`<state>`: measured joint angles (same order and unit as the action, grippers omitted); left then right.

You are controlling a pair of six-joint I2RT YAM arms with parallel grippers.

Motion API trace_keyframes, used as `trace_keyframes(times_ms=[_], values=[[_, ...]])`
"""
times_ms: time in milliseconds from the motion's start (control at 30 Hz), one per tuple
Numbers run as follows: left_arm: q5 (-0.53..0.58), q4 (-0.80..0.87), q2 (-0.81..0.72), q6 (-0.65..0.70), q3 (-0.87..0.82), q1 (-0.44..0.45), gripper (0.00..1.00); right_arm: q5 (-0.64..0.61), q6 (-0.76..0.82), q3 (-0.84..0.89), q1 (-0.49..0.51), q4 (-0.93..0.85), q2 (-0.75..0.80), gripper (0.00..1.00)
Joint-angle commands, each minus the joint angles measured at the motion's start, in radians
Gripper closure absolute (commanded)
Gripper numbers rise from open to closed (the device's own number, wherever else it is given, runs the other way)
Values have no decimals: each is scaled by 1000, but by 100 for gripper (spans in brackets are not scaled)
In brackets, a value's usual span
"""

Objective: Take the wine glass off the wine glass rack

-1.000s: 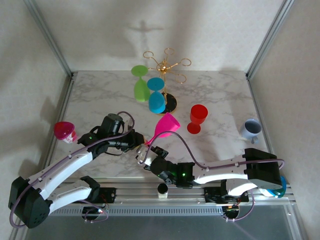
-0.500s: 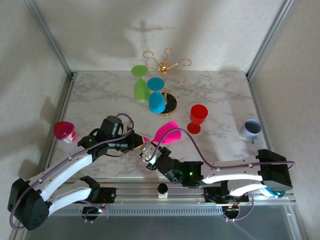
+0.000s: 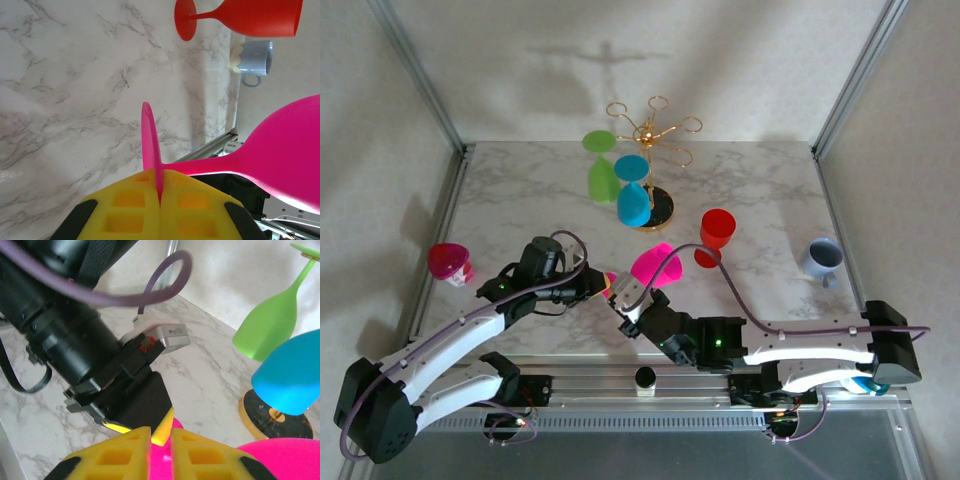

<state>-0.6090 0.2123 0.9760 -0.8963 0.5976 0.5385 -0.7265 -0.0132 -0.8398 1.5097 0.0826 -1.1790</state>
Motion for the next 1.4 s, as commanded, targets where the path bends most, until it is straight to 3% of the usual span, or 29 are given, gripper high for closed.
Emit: trace_keyframes(times_ms=[0, 167, 367, 500, 767, 1033, 1367], values=[[17, -104, -16, -9, -26, -11, 100, 57, -172, -105, -47, -192, 29, 83], [38, -205, -17, -9, -79, -11, 100, 196, -310, -272, -132, -448, 19, 75], [31, -365, -16, -37, -155, -11, 100, 277, -375, -401, -199, -608, 34, 63], [8, -471, -6, -61, -192, -11, 100, 432, -438, -439, -319, -679, 58, 56], [-13, -687, 28, -134, -258, -12, 100, 588, -462, -432, -459, -717, 82, 36], [-24, -811, 93, -165, -276, -13, 100, 672, -457, -452, -488, -727, 16, 38], [-26, -832, 119, -164, -278, -15, 100, 693, -442, -471, -497, -727, -44, 54]])
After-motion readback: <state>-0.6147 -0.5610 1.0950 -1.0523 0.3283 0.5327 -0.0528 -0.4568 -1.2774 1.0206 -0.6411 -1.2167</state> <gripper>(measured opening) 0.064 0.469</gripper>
